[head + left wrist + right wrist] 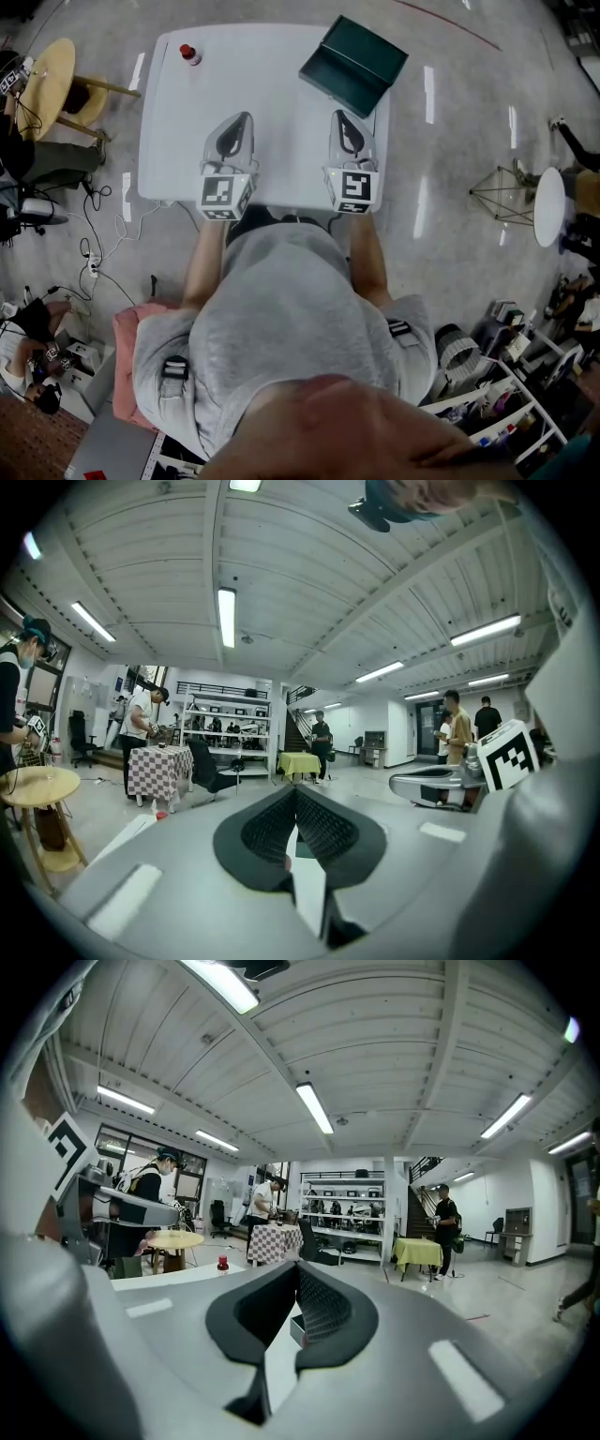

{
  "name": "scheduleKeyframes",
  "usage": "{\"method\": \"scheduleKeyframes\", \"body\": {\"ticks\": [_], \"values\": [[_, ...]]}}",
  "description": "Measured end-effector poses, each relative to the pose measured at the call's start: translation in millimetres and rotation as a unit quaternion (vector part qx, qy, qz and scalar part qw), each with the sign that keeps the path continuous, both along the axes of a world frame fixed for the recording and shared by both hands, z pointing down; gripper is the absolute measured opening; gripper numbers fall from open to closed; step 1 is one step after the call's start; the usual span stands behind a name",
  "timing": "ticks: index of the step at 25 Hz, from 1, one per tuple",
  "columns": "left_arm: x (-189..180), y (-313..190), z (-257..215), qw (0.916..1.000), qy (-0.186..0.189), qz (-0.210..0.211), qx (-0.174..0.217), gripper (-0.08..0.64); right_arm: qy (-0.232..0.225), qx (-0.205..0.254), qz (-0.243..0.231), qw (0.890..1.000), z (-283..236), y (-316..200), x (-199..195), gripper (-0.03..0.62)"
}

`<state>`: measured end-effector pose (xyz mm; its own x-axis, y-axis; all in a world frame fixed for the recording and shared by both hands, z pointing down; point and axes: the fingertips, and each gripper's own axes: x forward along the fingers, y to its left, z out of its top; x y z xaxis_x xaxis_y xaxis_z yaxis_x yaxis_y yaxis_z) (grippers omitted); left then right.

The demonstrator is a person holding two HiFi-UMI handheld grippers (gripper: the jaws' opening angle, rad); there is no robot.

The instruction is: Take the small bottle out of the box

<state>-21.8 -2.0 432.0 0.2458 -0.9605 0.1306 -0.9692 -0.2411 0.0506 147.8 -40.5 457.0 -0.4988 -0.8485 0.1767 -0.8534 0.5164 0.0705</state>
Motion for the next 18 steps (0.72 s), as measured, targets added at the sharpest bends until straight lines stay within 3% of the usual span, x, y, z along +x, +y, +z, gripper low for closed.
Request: {"method": "scheduleKeyframes", "body": {"ticks": [18], "values": [[2.1,-5.1,6.7,1.0000,-0.001,0.008,-0.004,0.011,-0.002,-0.001,0.003,1.000,4.3,-4.7,-0.8,0.003]]}}
